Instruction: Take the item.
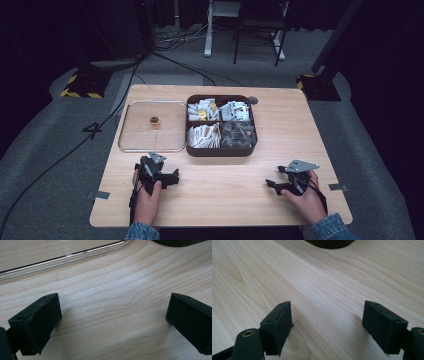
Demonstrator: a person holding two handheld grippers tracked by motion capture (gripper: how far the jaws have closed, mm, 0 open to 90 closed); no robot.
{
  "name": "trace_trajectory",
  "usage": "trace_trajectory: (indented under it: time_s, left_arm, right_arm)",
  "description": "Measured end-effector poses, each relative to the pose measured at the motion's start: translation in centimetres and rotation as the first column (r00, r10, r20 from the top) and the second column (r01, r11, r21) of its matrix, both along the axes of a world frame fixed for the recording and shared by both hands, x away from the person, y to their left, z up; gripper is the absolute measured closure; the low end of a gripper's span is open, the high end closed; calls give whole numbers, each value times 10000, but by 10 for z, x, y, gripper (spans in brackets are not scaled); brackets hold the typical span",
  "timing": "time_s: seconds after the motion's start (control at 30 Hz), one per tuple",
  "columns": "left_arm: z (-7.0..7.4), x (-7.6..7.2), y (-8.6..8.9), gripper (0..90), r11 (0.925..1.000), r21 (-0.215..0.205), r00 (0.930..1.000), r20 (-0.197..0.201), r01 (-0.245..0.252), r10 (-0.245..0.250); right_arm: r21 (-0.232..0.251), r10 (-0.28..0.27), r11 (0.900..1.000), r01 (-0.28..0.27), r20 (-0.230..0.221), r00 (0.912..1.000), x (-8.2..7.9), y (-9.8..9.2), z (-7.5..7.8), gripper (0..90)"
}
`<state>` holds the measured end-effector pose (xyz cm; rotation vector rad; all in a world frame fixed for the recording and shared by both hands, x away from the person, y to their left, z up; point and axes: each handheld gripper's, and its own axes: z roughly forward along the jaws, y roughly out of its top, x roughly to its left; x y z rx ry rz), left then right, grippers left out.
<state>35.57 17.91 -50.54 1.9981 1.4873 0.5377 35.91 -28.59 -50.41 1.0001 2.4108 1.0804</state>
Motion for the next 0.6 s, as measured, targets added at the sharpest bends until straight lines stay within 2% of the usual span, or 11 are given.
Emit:
trace_trajectory:
  time_s: [0.47,0.6]
  left_arm:
    - [0,-1,0,1,9997,-31,9997,-4,249,-249]
    - [0,0,1,1,9994,0,9994,-7,356,-356]
  right_arm:
    - [-39,185,9998,-185,-61,9998,2,2,0,187]
    - [-109,20,9999,-20,-46,10000,2,2,0,169]
